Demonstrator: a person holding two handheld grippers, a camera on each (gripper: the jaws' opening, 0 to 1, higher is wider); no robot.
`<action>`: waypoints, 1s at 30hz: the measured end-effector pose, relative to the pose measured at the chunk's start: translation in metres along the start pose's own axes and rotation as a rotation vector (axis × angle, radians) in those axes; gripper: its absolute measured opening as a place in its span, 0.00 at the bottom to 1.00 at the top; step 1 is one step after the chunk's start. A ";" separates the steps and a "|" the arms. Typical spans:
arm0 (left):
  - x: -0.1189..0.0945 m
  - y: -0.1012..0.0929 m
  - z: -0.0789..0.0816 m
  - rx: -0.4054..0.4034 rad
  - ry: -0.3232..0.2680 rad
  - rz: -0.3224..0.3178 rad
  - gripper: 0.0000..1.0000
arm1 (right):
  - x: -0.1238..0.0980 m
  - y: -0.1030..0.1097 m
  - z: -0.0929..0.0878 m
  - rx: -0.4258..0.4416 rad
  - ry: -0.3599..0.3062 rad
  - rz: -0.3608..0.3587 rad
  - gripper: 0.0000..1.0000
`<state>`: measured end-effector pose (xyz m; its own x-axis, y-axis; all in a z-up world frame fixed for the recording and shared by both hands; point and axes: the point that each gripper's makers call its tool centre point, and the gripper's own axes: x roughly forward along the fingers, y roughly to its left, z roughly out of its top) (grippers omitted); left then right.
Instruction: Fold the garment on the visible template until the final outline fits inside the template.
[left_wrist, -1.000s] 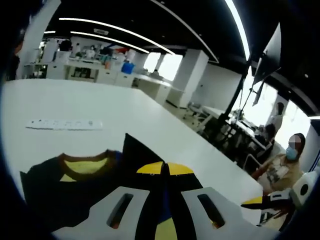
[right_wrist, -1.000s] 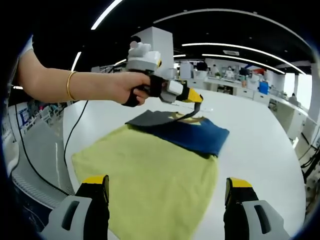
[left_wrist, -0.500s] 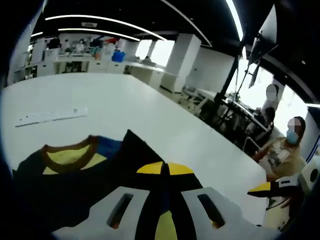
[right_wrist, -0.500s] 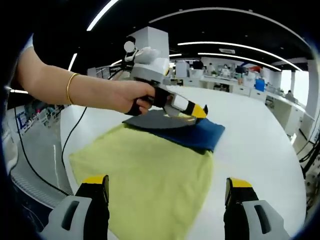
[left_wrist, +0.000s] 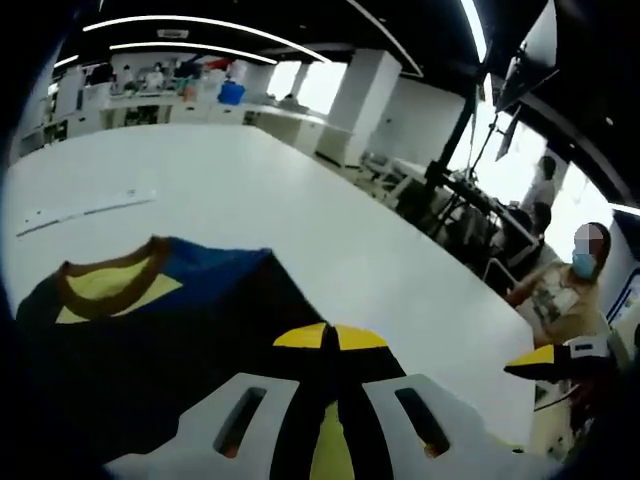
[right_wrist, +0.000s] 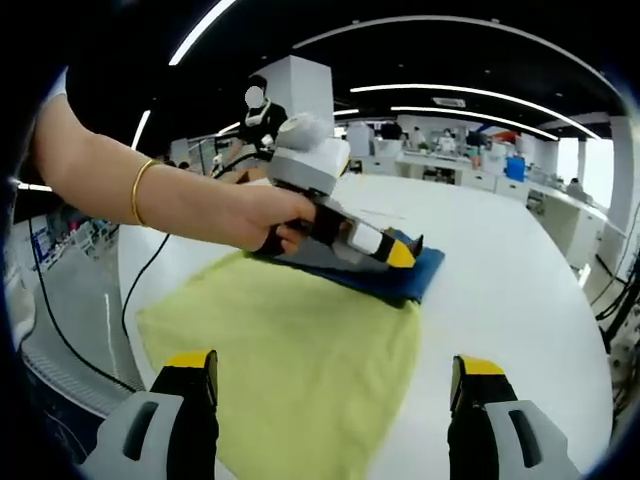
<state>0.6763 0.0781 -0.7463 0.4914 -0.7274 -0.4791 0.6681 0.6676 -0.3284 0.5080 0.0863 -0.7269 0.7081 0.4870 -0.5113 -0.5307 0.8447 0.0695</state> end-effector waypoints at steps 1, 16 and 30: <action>0.001 -0.001 -0.002 0.006 0.001 -0.006 0.00 | 0.000 0.000 -0.001 0.002 0.002 0.001 0.96; -0.020 -0.016 -0.001 0.137 -0.068 -0.105 0.47 | -0.004 0.013 0.005 -0.001 -0.001 0.080 0.99; -0.086 0.017 0.014 0.206 -0.162 -0.080 0.89 | -0.011 0.019 0.020 -0.043 0.009 0.161 0.99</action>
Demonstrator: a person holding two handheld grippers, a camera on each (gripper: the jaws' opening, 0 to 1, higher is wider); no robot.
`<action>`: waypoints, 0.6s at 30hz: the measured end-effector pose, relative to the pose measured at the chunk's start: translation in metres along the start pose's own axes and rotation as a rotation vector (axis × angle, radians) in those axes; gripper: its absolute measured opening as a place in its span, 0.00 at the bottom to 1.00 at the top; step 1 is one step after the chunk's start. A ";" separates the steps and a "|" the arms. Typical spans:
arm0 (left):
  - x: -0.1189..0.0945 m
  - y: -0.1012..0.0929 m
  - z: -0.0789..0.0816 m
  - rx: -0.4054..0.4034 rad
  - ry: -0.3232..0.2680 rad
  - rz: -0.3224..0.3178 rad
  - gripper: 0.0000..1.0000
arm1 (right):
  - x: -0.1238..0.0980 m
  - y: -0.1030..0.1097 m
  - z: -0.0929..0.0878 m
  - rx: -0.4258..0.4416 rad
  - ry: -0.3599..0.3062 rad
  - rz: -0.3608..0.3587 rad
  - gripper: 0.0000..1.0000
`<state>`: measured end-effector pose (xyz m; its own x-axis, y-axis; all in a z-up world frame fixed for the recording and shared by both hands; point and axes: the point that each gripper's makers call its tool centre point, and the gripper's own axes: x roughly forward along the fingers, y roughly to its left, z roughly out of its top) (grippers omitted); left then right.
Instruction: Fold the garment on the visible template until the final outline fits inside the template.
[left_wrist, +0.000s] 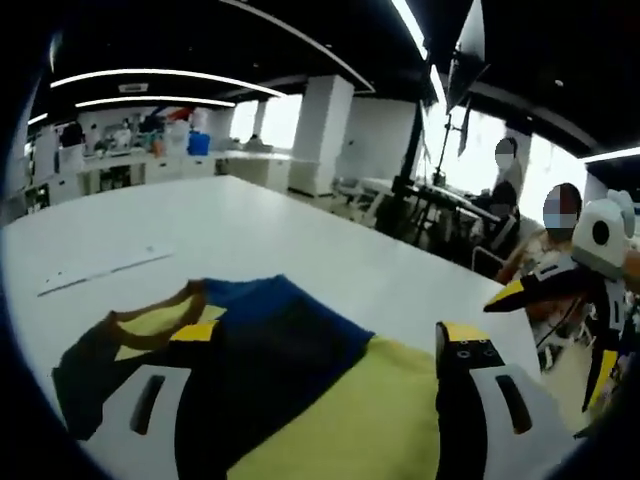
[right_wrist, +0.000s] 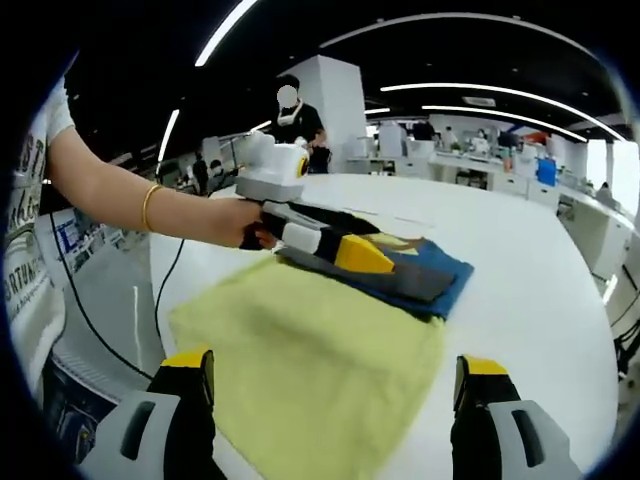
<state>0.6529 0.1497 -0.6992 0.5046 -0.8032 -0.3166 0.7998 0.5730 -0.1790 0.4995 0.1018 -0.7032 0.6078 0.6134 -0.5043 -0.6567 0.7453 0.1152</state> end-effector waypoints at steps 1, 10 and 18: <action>-0.003 0.000 0.000 0.004 0.000 0.001 0.90 | 0.000 0.001 0.000 -0.002 0.001 0.005 0.99; -0.043 0.001 0.003 0.012 -0.017 0.020 0.99 | -0.005 0.006 0.003 -0.021 0.020 0.050 0.99; -0.084 -0.004 -0.007 0.029 0.001 0.009 0.99 | -0.011 0.009 -0.002 -0.051 0.056 0.070 0.99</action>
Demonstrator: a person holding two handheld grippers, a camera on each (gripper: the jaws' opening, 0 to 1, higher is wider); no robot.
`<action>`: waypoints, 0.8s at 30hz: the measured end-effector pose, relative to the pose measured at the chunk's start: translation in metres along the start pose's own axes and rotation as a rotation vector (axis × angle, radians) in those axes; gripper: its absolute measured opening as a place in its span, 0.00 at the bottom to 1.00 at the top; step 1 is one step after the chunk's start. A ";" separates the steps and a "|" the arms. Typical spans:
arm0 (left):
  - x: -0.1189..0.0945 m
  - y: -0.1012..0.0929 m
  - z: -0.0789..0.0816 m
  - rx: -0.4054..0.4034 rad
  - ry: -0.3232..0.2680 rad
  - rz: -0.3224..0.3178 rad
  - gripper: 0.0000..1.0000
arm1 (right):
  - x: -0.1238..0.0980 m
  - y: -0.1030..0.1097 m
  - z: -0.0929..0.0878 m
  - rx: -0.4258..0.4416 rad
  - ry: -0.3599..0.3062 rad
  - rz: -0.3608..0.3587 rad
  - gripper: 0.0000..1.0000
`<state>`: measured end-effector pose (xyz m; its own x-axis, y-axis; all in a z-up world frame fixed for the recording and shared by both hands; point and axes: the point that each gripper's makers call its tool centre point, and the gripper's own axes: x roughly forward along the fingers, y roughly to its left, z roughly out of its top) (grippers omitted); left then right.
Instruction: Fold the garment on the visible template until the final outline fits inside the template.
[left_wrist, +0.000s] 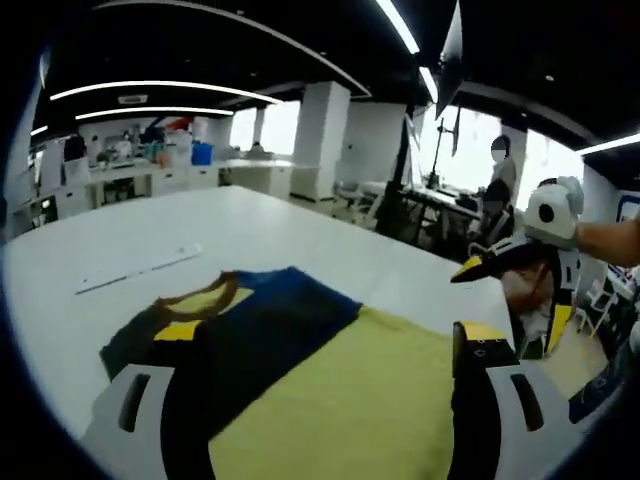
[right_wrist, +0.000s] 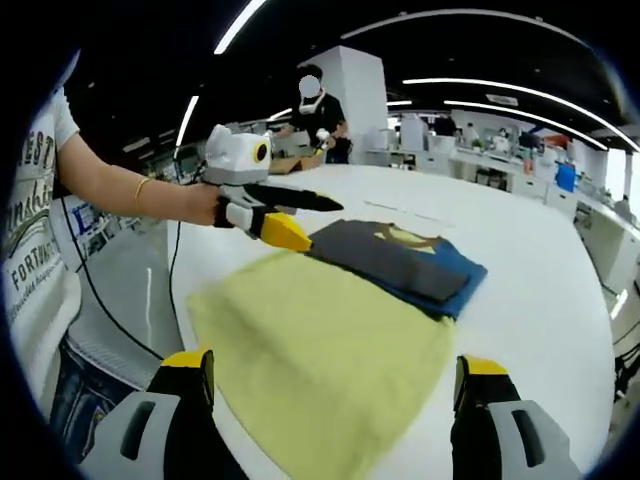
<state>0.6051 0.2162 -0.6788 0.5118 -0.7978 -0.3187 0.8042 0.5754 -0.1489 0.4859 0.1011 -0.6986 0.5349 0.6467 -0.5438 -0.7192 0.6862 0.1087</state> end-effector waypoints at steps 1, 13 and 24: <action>-0.006 -0.001 -0.003 0.004 0.013 0.001 0.99 | -0.001 0.001 -0.001 -0.003 0.007 0.003 0.99; -0.065 -0.022 -0.025 0.050 0.066 -0.008 0.99 | -0.011 0.014 -0.019 -0.075 0.114 0.054 0.91; -0.104 -0.039 -0.066 0.081 0.156 -0.015 0.90 | -0.013 0.029 -0.043 -0.117 0.218 0.112 0.69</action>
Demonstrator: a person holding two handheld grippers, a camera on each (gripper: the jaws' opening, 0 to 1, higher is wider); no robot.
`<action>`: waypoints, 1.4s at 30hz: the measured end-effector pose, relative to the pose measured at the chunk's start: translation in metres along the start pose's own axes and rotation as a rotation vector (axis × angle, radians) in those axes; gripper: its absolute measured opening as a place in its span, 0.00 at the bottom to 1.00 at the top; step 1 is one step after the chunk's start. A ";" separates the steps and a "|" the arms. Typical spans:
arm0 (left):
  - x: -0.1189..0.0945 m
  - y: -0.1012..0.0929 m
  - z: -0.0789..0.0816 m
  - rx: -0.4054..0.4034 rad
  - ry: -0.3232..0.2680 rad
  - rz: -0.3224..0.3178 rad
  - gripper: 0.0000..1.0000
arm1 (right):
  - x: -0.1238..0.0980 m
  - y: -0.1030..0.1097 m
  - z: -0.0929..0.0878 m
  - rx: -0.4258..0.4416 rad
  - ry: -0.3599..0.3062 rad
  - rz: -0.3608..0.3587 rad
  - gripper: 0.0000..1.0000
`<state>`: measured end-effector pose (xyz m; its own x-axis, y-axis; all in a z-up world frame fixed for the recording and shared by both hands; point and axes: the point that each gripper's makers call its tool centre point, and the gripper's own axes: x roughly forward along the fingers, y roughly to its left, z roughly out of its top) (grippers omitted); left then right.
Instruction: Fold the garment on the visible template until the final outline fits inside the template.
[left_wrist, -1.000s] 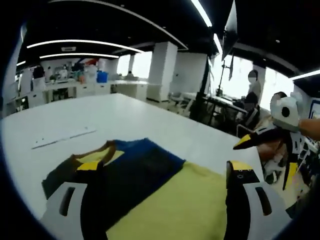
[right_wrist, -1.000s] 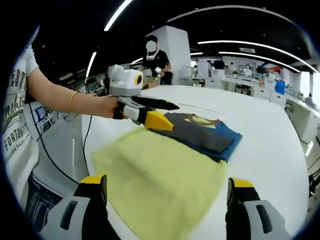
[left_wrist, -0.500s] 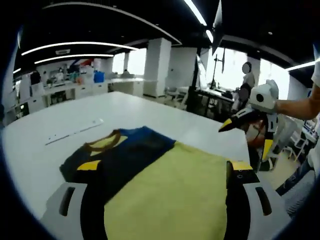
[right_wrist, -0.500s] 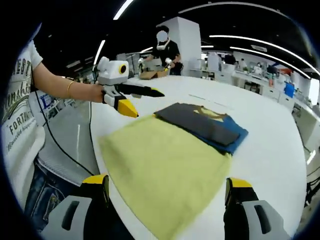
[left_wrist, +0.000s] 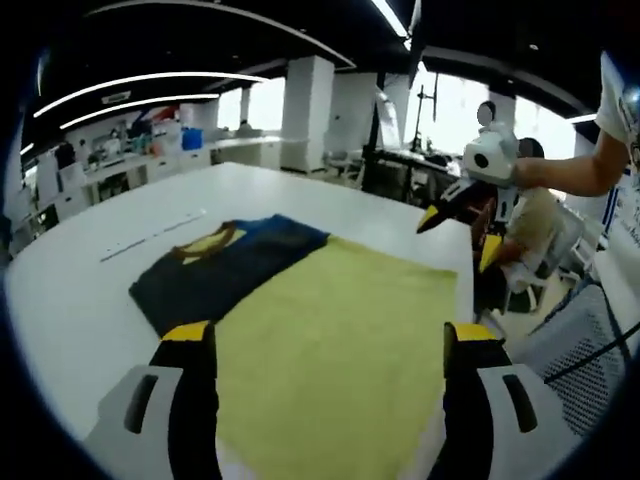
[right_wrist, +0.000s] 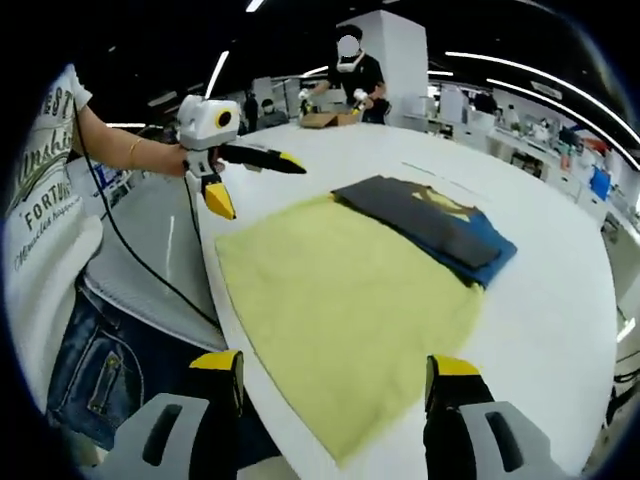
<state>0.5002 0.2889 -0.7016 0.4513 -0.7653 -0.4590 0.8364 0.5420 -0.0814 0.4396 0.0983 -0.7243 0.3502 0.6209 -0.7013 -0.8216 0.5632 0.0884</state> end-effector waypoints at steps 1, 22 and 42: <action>-0.003 -0.001 -0.005 -0.007 0.009 -0.003 0.90 | 0.001 0.003 -0.003 -0.008 0.017 0.014 0.66; -0.047 -0.030 -0.085 0.071 0.241 -0.073 0.65 | 0.004 0.010 -0.054 -0.115 0.218 0.009 0.39; -0.065 -0.024 -0.124 0.223 0.420 -0.083 0.29 | 0.001 -0.003 -0.082 -0.233 0.349 -0.010 0.17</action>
<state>0.4118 0.3687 -0.7789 0.2541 -0.5719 -0.7800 0.9313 0.3623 0.0377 0.4057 0.0524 -0.7839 0.2183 0.3712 -0.9025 -0.9125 0.4055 -0.0539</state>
